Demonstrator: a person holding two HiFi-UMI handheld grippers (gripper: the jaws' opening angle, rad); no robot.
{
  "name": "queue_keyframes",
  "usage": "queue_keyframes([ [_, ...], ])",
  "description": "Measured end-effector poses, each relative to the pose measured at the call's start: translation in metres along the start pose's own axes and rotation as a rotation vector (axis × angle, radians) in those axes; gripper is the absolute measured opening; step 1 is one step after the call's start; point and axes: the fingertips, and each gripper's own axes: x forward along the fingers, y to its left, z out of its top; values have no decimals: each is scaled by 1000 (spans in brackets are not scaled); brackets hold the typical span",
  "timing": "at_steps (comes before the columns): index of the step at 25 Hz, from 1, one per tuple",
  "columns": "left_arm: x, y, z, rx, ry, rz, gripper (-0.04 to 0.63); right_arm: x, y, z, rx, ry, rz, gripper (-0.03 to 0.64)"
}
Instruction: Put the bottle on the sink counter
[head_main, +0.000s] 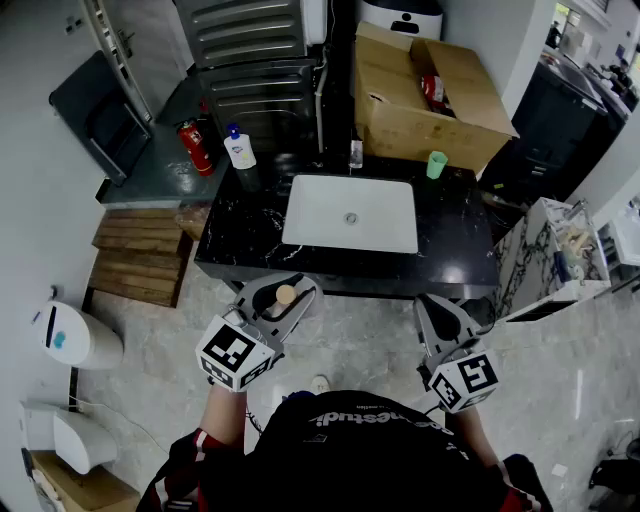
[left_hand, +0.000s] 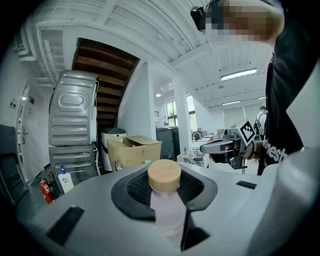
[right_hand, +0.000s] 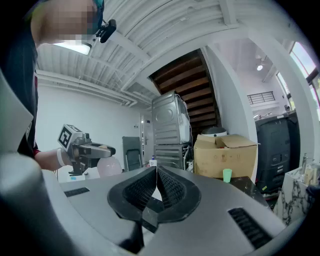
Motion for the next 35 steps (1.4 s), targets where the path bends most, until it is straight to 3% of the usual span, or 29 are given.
queue_keyframes([
  [23,-5,6,-4,-37,-12,16,115,2,1,0,54,-6,-9,40],
  [35,-15,24,-9,-20,-14,-1,115,23,22,0,50,0,14,40],
])
